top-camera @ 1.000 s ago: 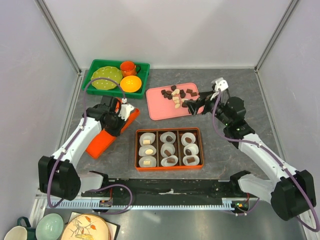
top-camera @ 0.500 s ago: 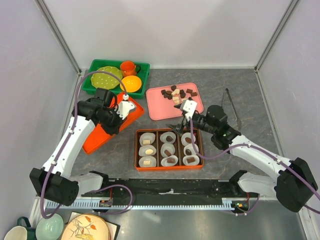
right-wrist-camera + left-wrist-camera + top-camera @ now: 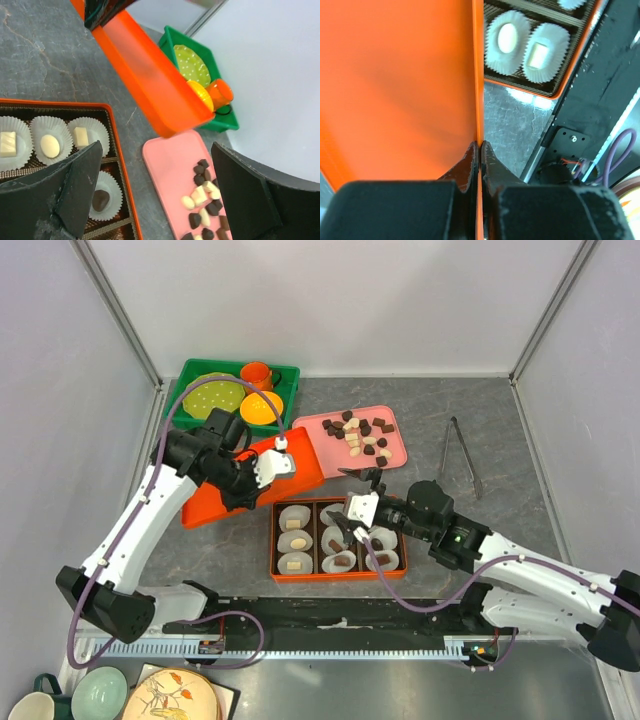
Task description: Pack the chocolate
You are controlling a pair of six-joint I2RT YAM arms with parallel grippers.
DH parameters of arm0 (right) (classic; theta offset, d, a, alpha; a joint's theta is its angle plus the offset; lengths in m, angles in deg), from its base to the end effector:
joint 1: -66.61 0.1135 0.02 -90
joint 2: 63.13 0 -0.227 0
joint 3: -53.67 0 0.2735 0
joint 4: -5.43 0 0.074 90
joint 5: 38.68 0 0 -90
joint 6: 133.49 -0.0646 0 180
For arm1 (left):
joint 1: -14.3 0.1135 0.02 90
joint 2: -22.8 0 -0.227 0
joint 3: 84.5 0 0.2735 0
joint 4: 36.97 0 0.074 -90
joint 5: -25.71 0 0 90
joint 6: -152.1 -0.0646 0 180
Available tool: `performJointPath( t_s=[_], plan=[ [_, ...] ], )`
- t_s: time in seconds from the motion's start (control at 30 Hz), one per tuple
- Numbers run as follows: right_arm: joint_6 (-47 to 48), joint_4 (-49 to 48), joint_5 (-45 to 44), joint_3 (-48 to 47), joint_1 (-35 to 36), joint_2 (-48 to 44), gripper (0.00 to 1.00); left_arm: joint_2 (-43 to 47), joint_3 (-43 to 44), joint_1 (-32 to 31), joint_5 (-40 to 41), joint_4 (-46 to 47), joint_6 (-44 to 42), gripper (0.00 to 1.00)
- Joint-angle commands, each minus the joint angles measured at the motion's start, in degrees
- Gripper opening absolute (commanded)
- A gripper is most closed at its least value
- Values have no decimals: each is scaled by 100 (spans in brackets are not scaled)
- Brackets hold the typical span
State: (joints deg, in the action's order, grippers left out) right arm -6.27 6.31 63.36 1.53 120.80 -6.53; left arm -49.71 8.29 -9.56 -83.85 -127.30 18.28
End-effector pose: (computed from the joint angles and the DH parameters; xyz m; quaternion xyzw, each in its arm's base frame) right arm 0.1671 0.2547 0.2690 -0.5755 0.4629 0.1755 0.6509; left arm 0.2239 -0.1227 0.2980 0.5649 0.7898 -0.1352 0.1971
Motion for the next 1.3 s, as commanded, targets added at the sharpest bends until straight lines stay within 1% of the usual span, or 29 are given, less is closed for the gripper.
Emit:
performJointPath(
  t_s=[0.0,0.13,0.2,0.3,0.43,0.47,0.53,0.57,0.63,0.7,0.77,0.83,1.0,1.07,1.2,1.27],
  plan=[
    [584,273,-490,-220,319,-325,98,281,241,-400,-356,-1051,-751,1],
    [778,449,-728,-246,504,-334,98,255,233,-751,-348,-1051,-883,2],
    [910,624,-860,-316,723,-255,98,176,241,-840,-356,-1051,-866,2],
    [1253,897,-1325,-387,1066,-62,98,88,276,-928,-357,-1051,-804,2],
    [1701,1003,-1800,-343,1400,105,98,88,259,-963,-356,-1051,-848,2],
    [1884,995,-2053,-317,1523,149,98,88,259,-972,-356,-1051,-848,1],
    [2044,697,-2388,-142,1594,246,97,114,250,-989,-339,-1051,-848,2],
    [2323,374,-2494,-62,1638,272,95,140,241,-998,-330,-1051,-866,2],
    [2492,-32,-2741,105,1673,343,92,193,189,-1033,-321,-1051,-892,1],
    [2615,-339,-2785,106,1682,431,85,246,136,-1059,-313,-1051,-883,1],
    [2695,-359,-2759,-26,1682,650,81,246,118,-1086,-312,-1051,-875,2],
    [2756,-376,-2785,-166,1673,922,81,246,109,-1103,-304,-1059,-866,1],
    [2581,-455,-2601,-325,1682,1345,80,299,92,-1130,-295,-1051,-848,2],
    [2563,-464,-2583,-351,1673,1467,75,325,83,-1130,-269,-1051,-839,1],
    [2458,-473,-2706,-500,1673,1591,53,404,-13,-1130,-207,-1051,-857,1],
    [2466,-447,-2776,-545,1682,1617,49,422,-40,-1139,-189,-1051,-901,2]
  ],
)
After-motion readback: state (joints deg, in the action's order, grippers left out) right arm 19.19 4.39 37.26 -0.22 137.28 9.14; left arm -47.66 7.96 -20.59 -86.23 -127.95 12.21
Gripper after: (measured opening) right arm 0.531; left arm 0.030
